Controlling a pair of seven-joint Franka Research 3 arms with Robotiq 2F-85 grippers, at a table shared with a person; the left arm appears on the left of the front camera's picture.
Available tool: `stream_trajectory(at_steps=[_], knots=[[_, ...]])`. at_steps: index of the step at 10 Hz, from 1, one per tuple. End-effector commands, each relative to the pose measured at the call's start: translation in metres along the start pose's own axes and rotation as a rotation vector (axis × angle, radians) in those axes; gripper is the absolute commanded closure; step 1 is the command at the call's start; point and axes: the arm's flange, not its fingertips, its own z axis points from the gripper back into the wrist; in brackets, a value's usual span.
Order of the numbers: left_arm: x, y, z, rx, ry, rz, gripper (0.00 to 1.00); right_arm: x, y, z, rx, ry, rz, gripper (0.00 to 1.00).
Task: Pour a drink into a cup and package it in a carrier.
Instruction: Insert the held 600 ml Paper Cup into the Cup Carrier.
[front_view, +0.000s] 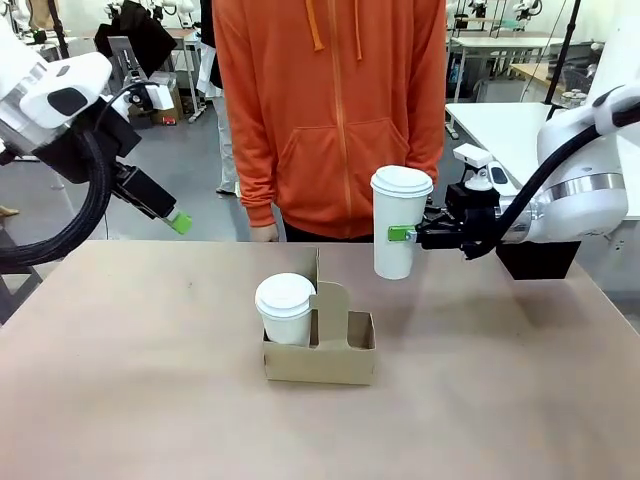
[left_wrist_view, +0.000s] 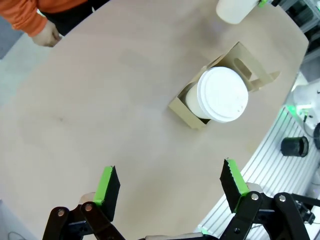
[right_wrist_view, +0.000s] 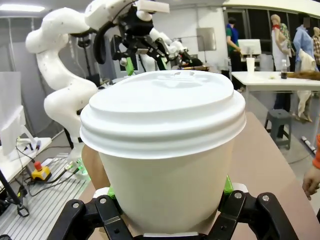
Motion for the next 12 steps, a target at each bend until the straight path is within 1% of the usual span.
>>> stream_trajectory(at_steps=[1, 2, 3, 4, 6, 7, 8, 9, 10, 11, 12], knots=[[-0.003, 0.006, 0.0, -0.001, -0.002, 0.006, 0.0, 0.0, 0.0, -0.001, 0.001, -0.002, 0.002, 0.2], [-0.011, 0.008, -0.014, -0.009, -0.004, -0.079, 0.0, -0.004, 0.011, -0.005, 0.091, -0.042, 0.047, 0.2], [-0.018, 0.017, -0.025, -0.026, -0.011, -0.096, 0.0, -0.012, 0.015, -0.015, 0.146, -0.059, 0.077, 0.2], [-0.025, 0.024, -0.035, -0.022, -0.028, -0.149, 0.0, -0.019, 0.019, -0.026, 0.181, -0.064, 0.103, 0.2], [-0.041, 0.037, -0.05, -0.041, -0.048, -0.221, 0.0, -0.032, 0.026, -0.046, 0.268, -0.094, 0.078, 0.2], [-0.049, 0.045, -0.055, -0.069, -0.084, -0.275, 0.0, -0.04, 0.026, -0.054, 0.28, -0.099, 0.068, 0.2], [-0.056, 0.052, -0.06, -0.104, -0.114, -0.356, 0.0, -0.045, 0.028, -0.061, 0.296, -0.107, 0.058, 0.2], [-0.063, 0.057, -0.064, -0.146, -0.141, -0.402, 0.0, -0.049, 0.031, -0.068, 0.303, -0.109, 0.052, 0.2], [-0.069, 0.062, -0.067, -0.17, -0.147, -0.425, 0.0, -0.053, 0.034, -0.073, 0.308, -0.1, 0.048, 0.2], [-0.07, 0.064, -0.071, -0.186, -0.146, -0.402, 0.0, -0.059, 0.033, -0.077, 0.301, -0.09, 0.05, 0.2], [-0.053, 0.057, -0.056, -0.1, -0.11, -0.386, 0.0, -0.064, 0.031, -0.081, 0.303, -0.082, 0.041, 0.2]])
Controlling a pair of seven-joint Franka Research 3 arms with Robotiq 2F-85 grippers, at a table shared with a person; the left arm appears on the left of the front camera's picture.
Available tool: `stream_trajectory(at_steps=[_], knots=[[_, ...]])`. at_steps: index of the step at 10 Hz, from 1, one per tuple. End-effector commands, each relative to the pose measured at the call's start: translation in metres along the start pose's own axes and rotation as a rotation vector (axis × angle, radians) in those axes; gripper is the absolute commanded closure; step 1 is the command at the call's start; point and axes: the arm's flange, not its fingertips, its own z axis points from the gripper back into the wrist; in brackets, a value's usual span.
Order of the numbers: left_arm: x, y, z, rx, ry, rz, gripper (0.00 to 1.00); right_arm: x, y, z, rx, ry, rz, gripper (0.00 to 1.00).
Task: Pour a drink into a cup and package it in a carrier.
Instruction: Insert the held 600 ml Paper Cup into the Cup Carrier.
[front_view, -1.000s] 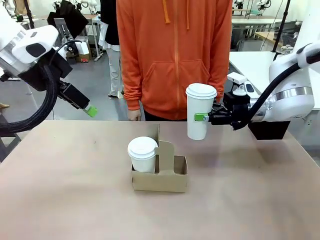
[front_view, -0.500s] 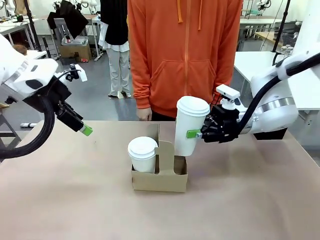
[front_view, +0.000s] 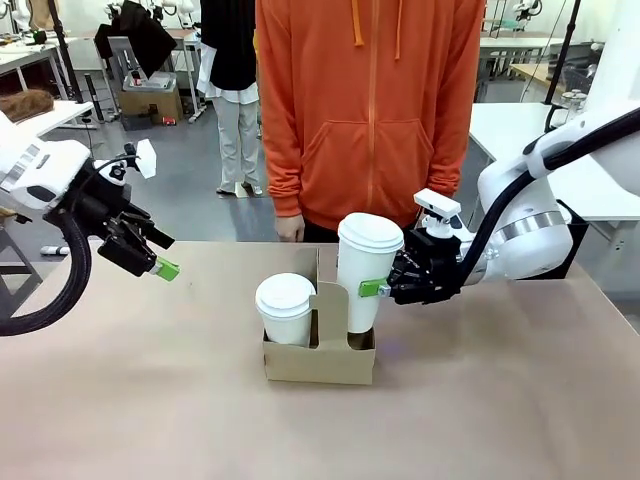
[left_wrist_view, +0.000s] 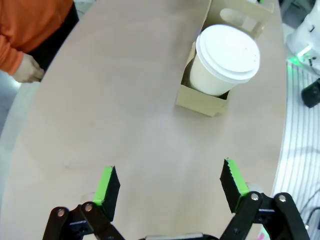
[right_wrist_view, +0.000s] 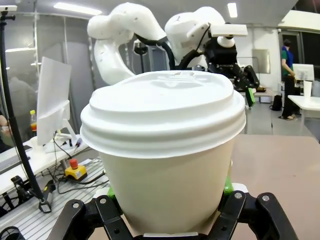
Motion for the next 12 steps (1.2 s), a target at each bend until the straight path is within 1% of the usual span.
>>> stream_trajectory(at_steps=[1, 8, 10, 12], knots=[[0.008, -0.003, 0.004, 0.029, 0.022, 0.014, 0.0, -0.009, -0.006, -0.004, 0.013, 0.034, 0.028, 0.2], [0.008, -0.003, 0.004, 0.029, 0.022, 0.014, 0.0, -0.061, -0.025, 0.004, 0.057, 0.131, 0.035, 0.2], [0.008, -0.003, 0.004, 0.029, 0.022, 0.014, 0.0, -0.068, -0.028, 0.005, 0.081, 0.161, 0.048, 0.2], [0.008, -0.003, 0.004, 0.029, 0.022, 0.014, 0.0, -0.07, -0.032, 0.008, 0.085, 0.17, 0.063, 0.2]])
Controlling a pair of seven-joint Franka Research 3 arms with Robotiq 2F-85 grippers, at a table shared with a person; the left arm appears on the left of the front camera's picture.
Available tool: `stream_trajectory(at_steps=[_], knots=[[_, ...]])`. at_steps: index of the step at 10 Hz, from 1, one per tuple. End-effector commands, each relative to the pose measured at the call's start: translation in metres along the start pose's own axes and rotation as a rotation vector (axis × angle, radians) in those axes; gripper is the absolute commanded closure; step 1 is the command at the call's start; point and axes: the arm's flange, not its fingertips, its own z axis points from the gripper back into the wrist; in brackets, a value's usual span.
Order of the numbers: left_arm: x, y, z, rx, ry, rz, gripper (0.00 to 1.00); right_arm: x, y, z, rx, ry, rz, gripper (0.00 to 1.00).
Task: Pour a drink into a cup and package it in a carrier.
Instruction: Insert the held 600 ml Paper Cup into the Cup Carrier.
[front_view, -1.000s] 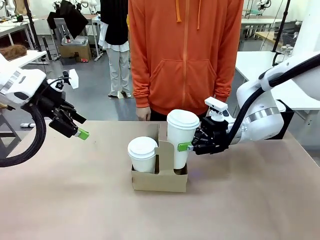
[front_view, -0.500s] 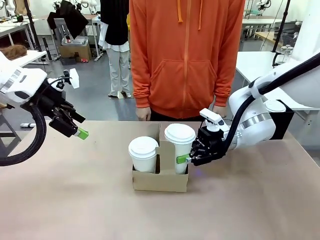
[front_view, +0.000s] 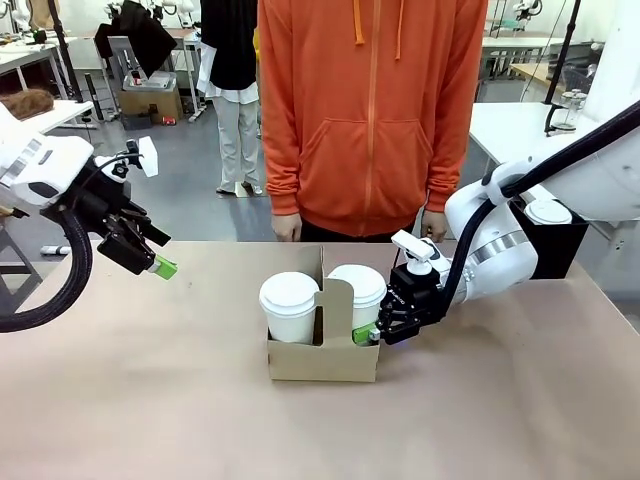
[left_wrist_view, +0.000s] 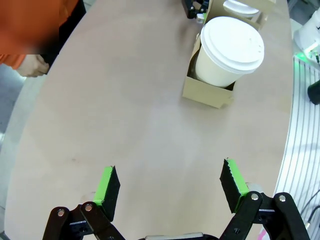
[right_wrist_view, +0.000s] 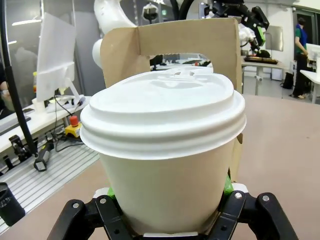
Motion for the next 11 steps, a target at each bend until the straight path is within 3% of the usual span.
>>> stream_trajectory(at_steps=[1, 6, 11], knots=[[0.002, 0.0, 0.0, -0.008, -0.02, 0.017, 0.0, 0.0, -0.004, 0.001, 0.005, 0.029, 0.064, 0.0], [0.002, 0.0, 0.0, -0.008, -0.02, 0.017, 0.0, 0.018, 0.002, 0.021, -0.03, 0.079, 0.078, 0.0], [0.002, 0.0, 0.0, -0.008, -0.02, 0.017, 0.0, 0.057, 0.031, 0.091, -0.182, 0.1, 0.039, 0.0]])
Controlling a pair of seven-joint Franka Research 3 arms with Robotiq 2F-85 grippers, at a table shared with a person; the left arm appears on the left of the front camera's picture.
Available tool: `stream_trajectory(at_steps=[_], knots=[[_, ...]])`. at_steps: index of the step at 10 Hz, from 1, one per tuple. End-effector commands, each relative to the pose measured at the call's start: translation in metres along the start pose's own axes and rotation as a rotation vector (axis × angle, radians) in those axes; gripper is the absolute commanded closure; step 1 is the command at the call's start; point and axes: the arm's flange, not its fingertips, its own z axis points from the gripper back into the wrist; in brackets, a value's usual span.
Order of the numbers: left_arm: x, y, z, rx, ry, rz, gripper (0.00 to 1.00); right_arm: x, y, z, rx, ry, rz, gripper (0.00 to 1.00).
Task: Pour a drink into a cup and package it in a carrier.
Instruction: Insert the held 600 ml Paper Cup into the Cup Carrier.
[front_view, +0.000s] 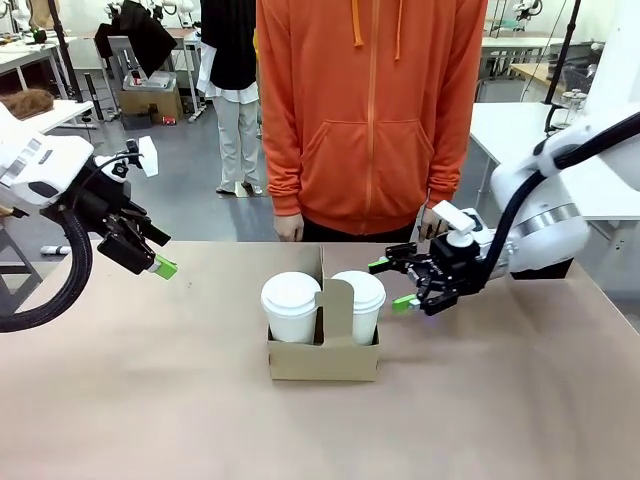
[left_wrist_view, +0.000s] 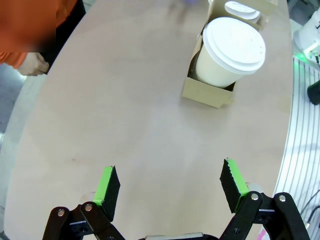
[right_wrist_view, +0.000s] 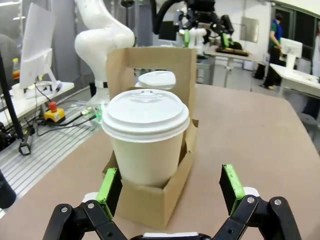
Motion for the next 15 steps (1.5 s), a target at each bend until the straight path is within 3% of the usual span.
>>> stream_trajectory(at_steps=[1, 4, 6, 8, 11, 12, 13, 15], knots=[[0.002, 0.0, 0.0, -0.008, -0.019, 0.015, 0.0, 0.018, 0.021, 0.028, -0.074, 0.043, -0.077, 0.0], [0.002, 0.0, 0.0, -0.008, -0.019, 0.015, 0.0, 0.051, 0.069, 0.107, -0.355, 0.153, -0.255, 0.0], [0.002, 0.0, 0.0, -0.008, -0.019, 0.015, 0.0, 0.058, 0.103, 0.138, -0.559, 0.247, -0.418, 0.0], [0.002, 0.0, 0.0, -0.008, -0.019, 0.015, 0.0, 0.055, 0.123, 0.152, -0.68, 0.282, -0.504, 0.0], [0.002, 0.0, 0.0, -0.008, -0.019, 0.015, 0.0, 0.044, 0.131, 0.153, -0.69, 0.265, -0.533, 0.0], [0.002, 0.0, 0.0, -0.008, -0.019, 0.015, 0.0, 0.045, 0.131, 0.154, -0.762, 0.277, -0.495, 0.0], [0.002, 0.0, 0.0, -0.008, -0.019, 0.015, 0.0, 0.04, 0.131, 0.157, -0.695, 0.271, -0.505, 0.0], [0.002, 0.0, 0.0, -0.008, -0.019, 0.015, 0.0, 0.04, 0.131, 0.157, -0.695, 0.271, -0.505, 0.0]])
